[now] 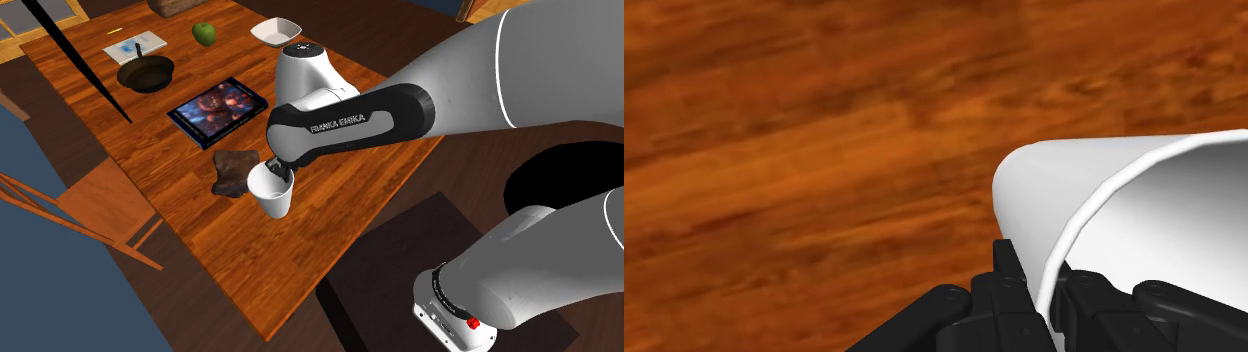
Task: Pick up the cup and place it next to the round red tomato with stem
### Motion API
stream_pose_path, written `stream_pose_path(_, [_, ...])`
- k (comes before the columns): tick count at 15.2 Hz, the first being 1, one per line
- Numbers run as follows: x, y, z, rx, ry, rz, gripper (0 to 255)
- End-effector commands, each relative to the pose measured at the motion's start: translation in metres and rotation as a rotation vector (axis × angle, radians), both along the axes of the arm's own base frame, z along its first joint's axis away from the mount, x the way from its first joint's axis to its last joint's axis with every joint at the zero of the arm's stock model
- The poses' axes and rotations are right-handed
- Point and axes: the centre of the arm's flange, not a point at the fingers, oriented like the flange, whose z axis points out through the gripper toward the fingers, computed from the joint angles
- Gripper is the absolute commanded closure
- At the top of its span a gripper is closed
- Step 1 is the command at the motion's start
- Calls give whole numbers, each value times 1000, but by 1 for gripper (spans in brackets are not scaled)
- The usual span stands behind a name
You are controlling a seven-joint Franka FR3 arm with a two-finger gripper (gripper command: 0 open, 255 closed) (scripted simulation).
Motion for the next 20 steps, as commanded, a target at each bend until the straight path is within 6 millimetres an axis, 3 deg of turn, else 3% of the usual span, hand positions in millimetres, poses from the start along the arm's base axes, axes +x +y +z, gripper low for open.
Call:
stream_pose_path(1, [0,0,0,0,0,0,255])
stream_pose_path(4, [0,0,0,0,0,0,255])
stream_pose_path(20, [0,0,85,0,0,0,255])
